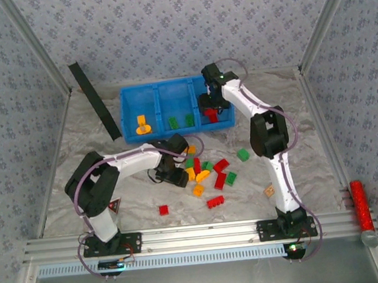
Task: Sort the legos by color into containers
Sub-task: Place the lego in the container, then pick up the lego from the middle-left of the table.
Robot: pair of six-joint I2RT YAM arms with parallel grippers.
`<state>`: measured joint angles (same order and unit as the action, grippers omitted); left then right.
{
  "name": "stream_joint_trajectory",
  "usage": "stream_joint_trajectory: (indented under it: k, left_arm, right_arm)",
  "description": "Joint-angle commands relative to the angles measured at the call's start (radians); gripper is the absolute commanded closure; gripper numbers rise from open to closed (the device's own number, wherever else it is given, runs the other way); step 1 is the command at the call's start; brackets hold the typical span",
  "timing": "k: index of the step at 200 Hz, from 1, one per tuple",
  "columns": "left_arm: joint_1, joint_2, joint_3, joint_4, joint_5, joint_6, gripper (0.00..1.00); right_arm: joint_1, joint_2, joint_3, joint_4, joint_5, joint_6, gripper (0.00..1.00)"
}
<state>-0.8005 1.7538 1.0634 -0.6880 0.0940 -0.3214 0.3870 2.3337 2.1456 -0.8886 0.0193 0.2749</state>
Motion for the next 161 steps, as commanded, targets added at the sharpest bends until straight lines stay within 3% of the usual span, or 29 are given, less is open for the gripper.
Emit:
stream_joint_trajectory:
  k: [1,70,126,161]
  left_arm:
    - [-0.006,0.041,0.028,0.111,0.034,0.041,0.37]
    - [-0.006,0.077,0.067,0.118,0.062,0.069,0.55]
    - [0.001,0.084,0.104,0.09,0.049,0.113,0.72]
    - [0.045,0.022,0.122,0.048,0.047,0.127,0.77]
  right_arm:
    - [0.014,-0.079,-0.014,-0.026,-0.019,-0.013,0.23]
    - [0.024,-0.299,-0.171,-0.055,-0.01,-0.005,0.22]
    - [0.03,-0.637,-0.602,-0.019,0.014,0.074,0.22]
    - [0.073,-0.856,-0.89,0.003,-0.035,0.164,0.22]
